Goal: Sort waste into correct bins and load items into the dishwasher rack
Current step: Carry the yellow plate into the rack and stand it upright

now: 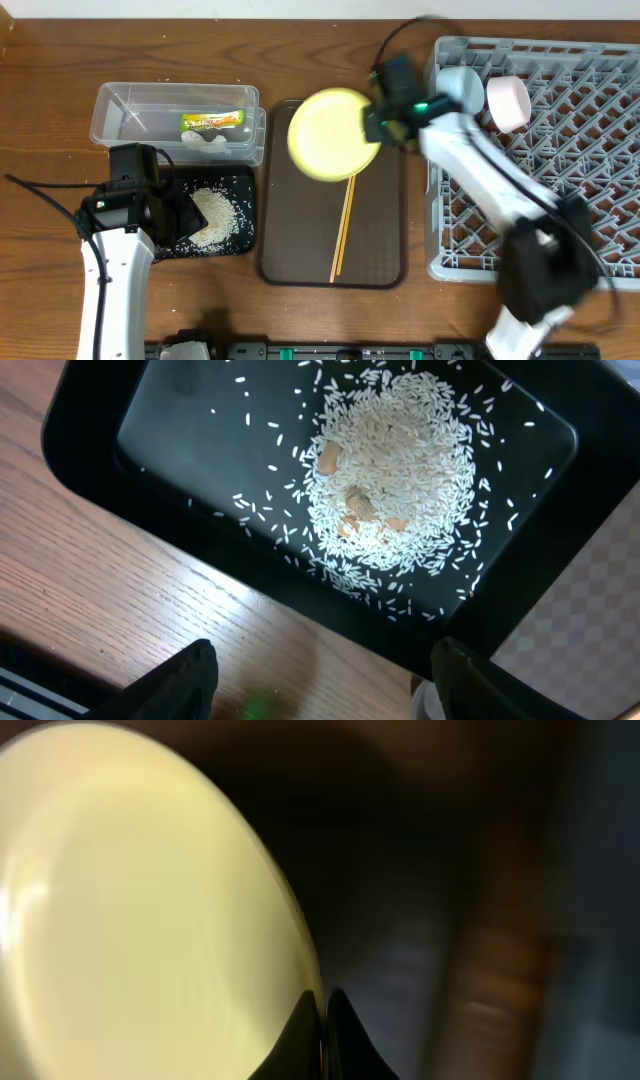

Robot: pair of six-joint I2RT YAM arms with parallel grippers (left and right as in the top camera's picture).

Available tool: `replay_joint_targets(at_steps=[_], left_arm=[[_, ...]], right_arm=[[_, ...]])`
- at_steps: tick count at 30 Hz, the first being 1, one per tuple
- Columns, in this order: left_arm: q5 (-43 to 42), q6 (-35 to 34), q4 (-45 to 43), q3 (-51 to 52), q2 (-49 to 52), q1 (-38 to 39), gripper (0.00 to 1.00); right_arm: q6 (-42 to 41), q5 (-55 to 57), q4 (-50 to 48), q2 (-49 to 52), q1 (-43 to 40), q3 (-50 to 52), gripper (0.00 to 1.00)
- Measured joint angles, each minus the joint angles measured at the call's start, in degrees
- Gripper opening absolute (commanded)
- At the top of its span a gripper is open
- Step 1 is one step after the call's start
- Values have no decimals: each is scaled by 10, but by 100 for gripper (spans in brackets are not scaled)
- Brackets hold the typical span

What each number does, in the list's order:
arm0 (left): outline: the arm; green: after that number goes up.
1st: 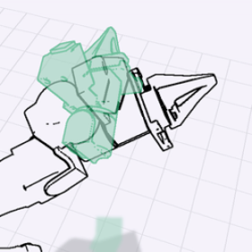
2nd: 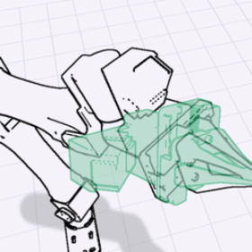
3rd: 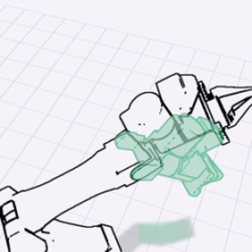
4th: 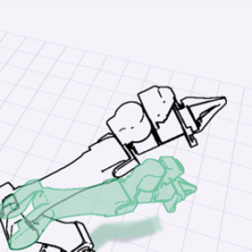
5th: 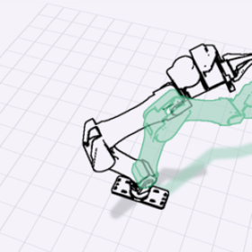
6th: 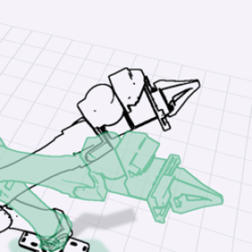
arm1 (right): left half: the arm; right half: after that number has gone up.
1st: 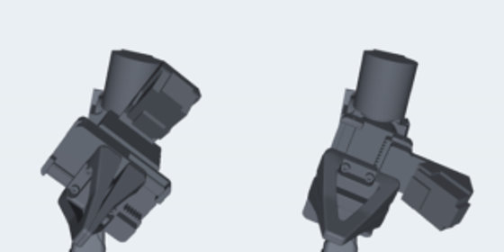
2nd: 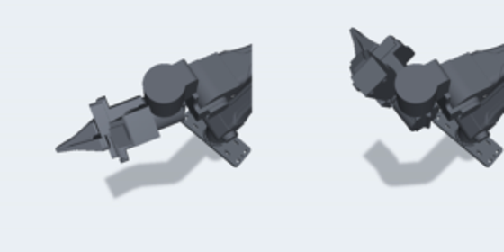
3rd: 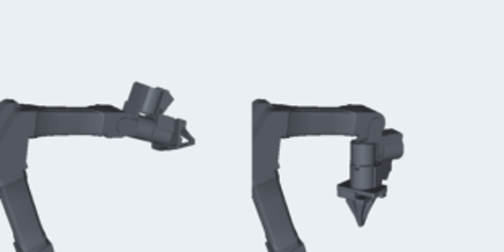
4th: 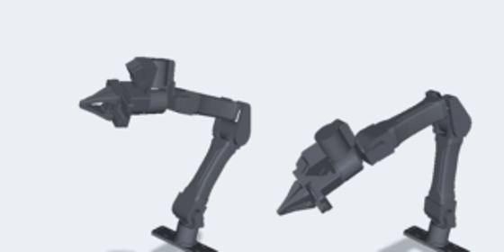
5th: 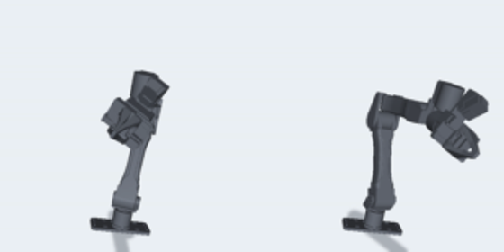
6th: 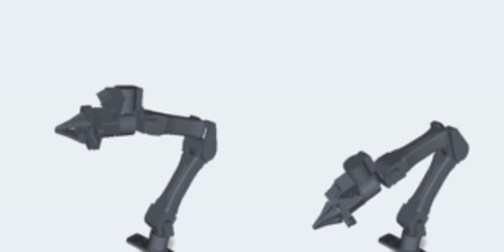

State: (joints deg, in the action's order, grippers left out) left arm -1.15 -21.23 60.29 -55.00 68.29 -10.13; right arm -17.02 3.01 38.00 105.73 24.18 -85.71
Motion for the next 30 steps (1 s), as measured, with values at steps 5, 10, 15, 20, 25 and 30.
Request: replay_joint_targets(at_steps=[5, 10, 15, 20, 25, 30], left_arm=[[0, 0, 0, 0, 0, 0, 72], [0, 0, 0, 0, 0, 0, 72], [0, 0, 0, 0, 0, 0, 72], [0, 0, 0, 0, 0, 0, 72], [0, 0, 0, 0, 0, 0, 72], [0, 0, 0, 0, 0, 0, 72]], right_arm=[[41, 89, 58, -125, -30, -13, 1], [75, 214, 115, -205, -67, -16, 1], [118, 322, 142, -236, -112, -16, 1], [158, 403, 187, -242, -146, -16, 1], [173, 435, 215, -229, -162, -16, 1], [174, 442, 223, -190, -161, -15, 1]])
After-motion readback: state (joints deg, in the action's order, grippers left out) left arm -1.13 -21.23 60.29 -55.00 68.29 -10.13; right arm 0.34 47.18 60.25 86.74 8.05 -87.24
